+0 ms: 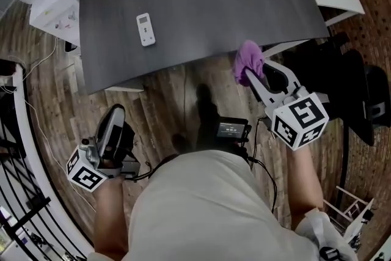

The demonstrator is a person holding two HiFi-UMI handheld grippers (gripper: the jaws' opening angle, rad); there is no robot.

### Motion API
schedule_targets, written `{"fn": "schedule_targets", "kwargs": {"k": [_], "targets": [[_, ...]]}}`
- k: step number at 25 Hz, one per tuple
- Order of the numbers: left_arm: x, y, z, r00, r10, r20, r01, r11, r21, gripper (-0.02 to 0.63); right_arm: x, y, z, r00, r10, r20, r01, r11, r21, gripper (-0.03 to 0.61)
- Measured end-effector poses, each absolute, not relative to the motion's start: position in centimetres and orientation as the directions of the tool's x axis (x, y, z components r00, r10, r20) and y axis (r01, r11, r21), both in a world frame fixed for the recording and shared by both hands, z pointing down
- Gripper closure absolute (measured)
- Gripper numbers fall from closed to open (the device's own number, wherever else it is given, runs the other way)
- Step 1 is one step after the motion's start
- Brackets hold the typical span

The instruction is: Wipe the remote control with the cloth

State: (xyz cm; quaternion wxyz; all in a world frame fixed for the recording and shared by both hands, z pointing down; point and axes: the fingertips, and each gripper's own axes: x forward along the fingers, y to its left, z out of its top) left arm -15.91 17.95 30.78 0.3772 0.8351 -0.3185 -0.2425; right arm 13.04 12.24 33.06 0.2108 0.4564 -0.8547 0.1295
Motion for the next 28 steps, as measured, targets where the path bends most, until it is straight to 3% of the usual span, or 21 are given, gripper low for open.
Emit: {"fn": "schedule_targets", "kwargs": {"k": [3,6,11,17,28], "targets": [[-16.5,22.1,28.5,0.672,-0.66,-0.336,-0.152,-0.566,0.81,0.598,11.1,18.1,31.0,-0.523,-0.754,0.398,-0.85,0.498,-0.173,0.465],[-16.3,25.4,26.4,0.641,-0.646,-0.415,-0.101,-0.607,0.788,0.598,10.5,21.6,29.8,-0.544,-0.765,0.344,-0.837,0.466,-0.286,0.465],[-16.0,29.0,23.8,0.604,-0.654,-0.454,-0.275,-0.706,0.652,0.598,9.8,24.2,28.1,-0.601,-0.754,0.265,-0.787,0.499,-0.363,0.465],[-13.3,32.0,21.6,0.612,-0.696,-0.375,-0.486,-0.705,0.516,0.598,11.6,26.6,26.4,-0.631,-0.735,0.249,-0.768,0.549,-0.329,0.465],[-5.6,38.2,20.0,0.552,-0.738,-0.388,-0.513,-0.668,0.539,0.598,18.7,34.1,26.5,-0.698,-0.675,0.241,-0.71,0.608,-0.355,0.465]]}}
